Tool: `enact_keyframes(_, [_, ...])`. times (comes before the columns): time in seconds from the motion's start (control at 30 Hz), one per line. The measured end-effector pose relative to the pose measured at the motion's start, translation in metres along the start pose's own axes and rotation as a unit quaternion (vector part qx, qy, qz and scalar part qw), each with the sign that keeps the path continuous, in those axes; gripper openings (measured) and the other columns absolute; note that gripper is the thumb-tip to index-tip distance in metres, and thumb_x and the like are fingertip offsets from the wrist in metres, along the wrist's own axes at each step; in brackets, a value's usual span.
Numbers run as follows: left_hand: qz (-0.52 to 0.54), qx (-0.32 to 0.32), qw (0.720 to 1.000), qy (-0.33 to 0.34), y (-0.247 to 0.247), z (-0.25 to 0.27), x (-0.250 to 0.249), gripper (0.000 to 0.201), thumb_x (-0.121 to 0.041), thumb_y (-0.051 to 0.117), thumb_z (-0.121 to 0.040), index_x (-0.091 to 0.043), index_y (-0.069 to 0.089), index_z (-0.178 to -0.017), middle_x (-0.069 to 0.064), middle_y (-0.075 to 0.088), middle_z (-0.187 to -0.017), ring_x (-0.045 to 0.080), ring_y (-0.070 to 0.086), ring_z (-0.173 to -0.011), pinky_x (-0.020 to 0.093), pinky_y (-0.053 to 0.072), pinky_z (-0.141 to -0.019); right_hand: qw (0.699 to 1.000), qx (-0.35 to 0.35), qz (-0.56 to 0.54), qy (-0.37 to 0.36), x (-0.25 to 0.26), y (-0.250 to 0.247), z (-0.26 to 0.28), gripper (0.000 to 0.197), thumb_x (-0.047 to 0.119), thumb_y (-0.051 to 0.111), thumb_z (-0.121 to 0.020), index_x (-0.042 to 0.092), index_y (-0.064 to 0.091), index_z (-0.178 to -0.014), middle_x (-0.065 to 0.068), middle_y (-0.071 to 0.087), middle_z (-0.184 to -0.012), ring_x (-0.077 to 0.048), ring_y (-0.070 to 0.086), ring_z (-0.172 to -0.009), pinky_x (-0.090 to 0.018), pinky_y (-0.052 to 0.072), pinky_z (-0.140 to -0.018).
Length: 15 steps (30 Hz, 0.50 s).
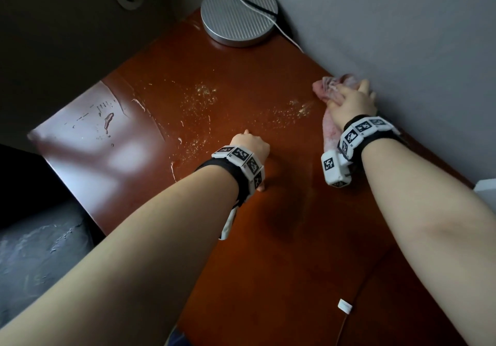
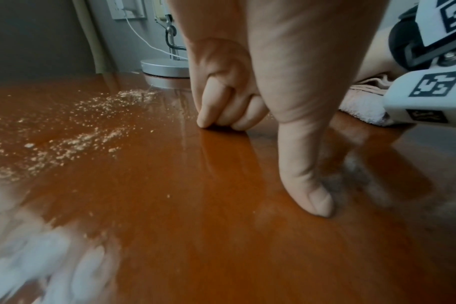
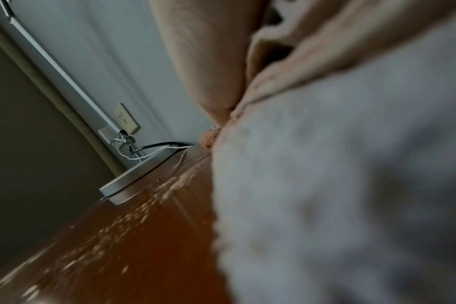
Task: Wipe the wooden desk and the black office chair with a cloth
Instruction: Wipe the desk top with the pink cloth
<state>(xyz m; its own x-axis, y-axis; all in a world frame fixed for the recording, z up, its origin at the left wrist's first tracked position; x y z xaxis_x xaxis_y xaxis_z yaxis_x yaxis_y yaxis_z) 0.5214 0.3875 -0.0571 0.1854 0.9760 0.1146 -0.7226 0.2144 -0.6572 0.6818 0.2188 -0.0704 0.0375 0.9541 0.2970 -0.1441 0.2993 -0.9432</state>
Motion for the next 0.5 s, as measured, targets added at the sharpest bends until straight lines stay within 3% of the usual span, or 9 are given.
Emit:
enact_keyframes(0.13, [0.017,0.007,1.0,-0.018,0.008,0.006,0.003,0.103,-0.057,0.063,-0.077,-0.005,0.014,-0.15,0.02,0.007,-0.157,0.034,0.01,-0.144,0.041,0.018,-0.115,1.0,0.013,0.006,-0.023,0.005,0.006,0.03,0.04,0.032,0.059,-0.089,0.032,0.055,-0.129,-0.009,0.029,-0.142,-0.032,0.033,-0.123,-0.046,0.042,-0.096])
enact_keyframes(0.27, [0.04,0.006,0.998,-0.039,0.021,0.006,0.009,0.116,-0.061,0.06,-0.078,0.0,-0.009,-0.148,0.02,-0.011,-0.156,0.031,0.001,-0.146,0.037,0.008,-0.117,0.996,0.035,0.019,-0.078,0.012,0.015,0.076,0.038,0.032,0.058,-0.09,0.032,0.055,-0.128,-0.008,0.034,-0.133,-0.031,0.036,-0.116,-0.044,0.042,-0.089])
enact_keyframes(0.5, [0.072,0.01,0.996,-0.056,0.026,0.008,0.011,0.121,-0.062,0.063,-0.075,-0.002,-0.011,-0.149,0.019,-0.012,-0.156,0.032,0.003,-0.146,0.04,0.007,-0.119,0.983,0.094,0.039,-0.153,0.021,0.032,0.174,0.043,0.029,0.054,-0.09,0.034,0.05,-0.132,-0.005,0.032,-0.134,-0.028,0.036,-0.113,-0.04,0.039,-0.09])
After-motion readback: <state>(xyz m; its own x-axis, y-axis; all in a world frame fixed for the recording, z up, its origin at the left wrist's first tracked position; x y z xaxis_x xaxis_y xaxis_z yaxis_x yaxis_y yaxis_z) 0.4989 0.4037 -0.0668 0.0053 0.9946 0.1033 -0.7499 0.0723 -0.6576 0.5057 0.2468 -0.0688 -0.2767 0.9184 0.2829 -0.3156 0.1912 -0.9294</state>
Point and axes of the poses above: each hand's wrist, its own z-axis away from the middle knuckle, its own y-axis out of the palm, x = y × z, the point moved 7 cm from there along -z, towards the middle knuckle
